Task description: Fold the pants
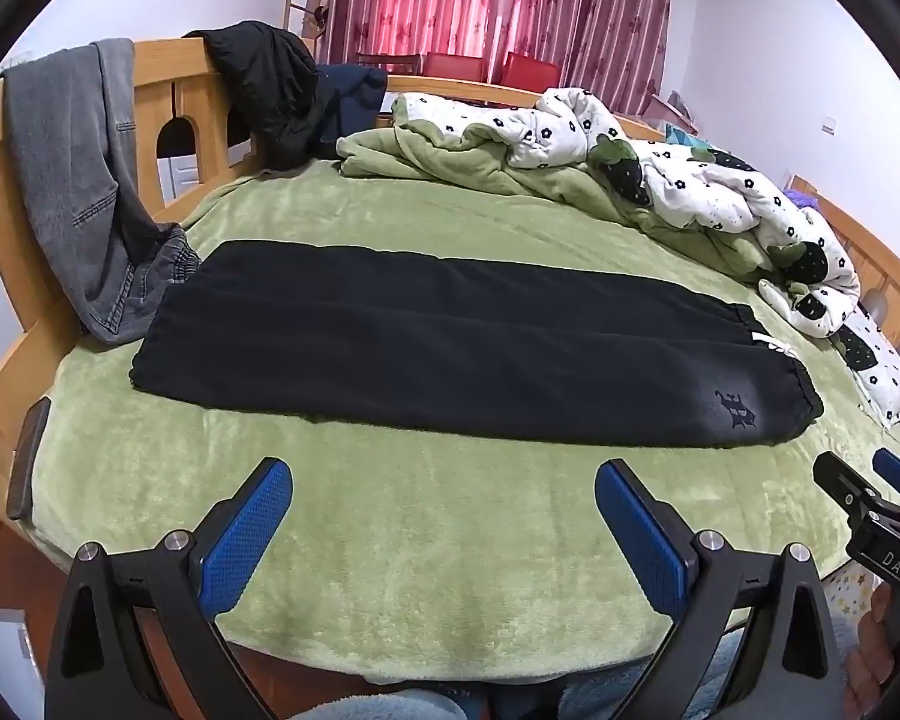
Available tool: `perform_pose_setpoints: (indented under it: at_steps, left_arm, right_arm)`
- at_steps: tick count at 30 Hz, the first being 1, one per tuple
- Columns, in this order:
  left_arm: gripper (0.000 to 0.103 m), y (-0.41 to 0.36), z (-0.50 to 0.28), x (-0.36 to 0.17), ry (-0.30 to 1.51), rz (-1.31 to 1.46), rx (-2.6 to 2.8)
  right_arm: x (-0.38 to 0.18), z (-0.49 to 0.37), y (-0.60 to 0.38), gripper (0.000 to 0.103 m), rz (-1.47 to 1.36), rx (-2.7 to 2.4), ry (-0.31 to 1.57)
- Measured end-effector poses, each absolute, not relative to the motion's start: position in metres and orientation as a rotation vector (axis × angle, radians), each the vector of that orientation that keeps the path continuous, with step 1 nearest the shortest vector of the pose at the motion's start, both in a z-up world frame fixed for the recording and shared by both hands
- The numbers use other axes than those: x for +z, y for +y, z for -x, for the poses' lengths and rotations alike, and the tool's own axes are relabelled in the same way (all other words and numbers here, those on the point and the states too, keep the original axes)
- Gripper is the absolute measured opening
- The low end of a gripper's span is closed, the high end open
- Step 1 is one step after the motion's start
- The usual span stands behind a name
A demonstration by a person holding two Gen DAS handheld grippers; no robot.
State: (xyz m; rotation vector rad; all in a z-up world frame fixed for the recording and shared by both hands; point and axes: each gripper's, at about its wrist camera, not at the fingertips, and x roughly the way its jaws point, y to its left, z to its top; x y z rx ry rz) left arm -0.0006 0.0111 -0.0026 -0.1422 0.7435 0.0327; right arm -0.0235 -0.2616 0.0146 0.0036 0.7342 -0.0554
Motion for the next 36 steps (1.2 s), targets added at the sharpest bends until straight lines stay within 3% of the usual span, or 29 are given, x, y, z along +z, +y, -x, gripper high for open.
perform_pose_setpoints:
  at_steps: [36]
  left_arm:
    - [0.102, 0.0081, -0.0021, -0.0014, 0.748, 0.143, 0.030]
  right_arm:
    - [0.0143, 0.0212, -0.2601, 0.102, -0.002, -0.055, 0.739]
